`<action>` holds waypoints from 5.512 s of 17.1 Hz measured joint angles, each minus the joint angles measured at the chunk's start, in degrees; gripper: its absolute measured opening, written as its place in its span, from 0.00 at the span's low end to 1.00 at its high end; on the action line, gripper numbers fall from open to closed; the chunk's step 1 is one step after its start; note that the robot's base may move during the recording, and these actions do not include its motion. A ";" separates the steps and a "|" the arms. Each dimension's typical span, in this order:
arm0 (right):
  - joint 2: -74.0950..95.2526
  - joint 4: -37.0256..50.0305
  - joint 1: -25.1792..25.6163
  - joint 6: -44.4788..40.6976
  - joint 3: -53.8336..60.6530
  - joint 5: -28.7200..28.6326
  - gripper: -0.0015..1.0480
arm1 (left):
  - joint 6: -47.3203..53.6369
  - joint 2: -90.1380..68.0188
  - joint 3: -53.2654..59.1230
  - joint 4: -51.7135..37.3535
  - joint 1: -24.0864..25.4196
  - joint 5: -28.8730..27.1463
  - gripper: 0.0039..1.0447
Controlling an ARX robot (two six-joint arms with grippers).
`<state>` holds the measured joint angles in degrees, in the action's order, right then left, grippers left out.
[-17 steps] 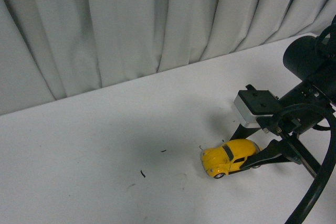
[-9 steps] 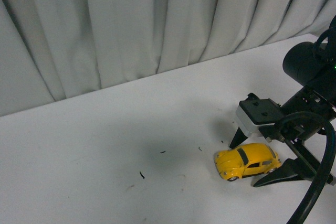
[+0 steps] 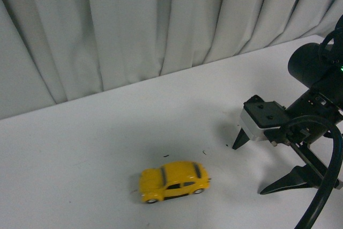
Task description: Wind up and store yellow beetle toy
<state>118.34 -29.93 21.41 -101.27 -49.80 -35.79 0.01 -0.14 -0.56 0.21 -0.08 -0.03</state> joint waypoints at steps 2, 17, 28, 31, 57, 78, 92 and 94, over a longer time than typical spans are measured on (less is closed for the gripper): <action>0.00 -0.02 -0.02 0.00 -0.07 0.04 0.93 | 0.00 0.00 0.00 0.00 0.00 0.00 0.94; -2.93 0.13 -5.03 0.98 -8.70 -5.77 0.93 | 0.00 0.00 0.00 -0.02 0.00 0.00 0.94; -30.91 85.85 -14.78 82.58 21.84 29.48 0.36 | -0.02 0.00 0.00 0.00 0.00 0.00 0.94; -45.51 82.58 -17.40 97.68 27.71 31.28 0.02 | -0.02 0.00 0.00 0.00 0.00 0.00 0.94; -97.96 50.49 -21.40 100.41 49.18 35.65 0.02 | -0.02 0.00 0.00 -0.02 0.00 -0.02 0.94; -118.20 29.73 -21.40 100.43 49.18 35.80 0.49 | 0.00 0.00 0.00 -0.02 0.00 0.00 0.94; -118.16 29.68 -21.40 100.43 49.18 35.80 0.94 | -23.93 -18.01 -15.17 20.11 -1.57 -15.58 0.94; -118.16 29.73 -21.40 100.43 49.18 35.82 0.94 | -21.57 -26.29 -18.43 8.59 2.54 -9.25 0.94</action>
<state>0.19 -0.21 0.01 -0.84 -0.62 0.03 -21.56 -26.44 -18.98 8.80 2.46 -9.28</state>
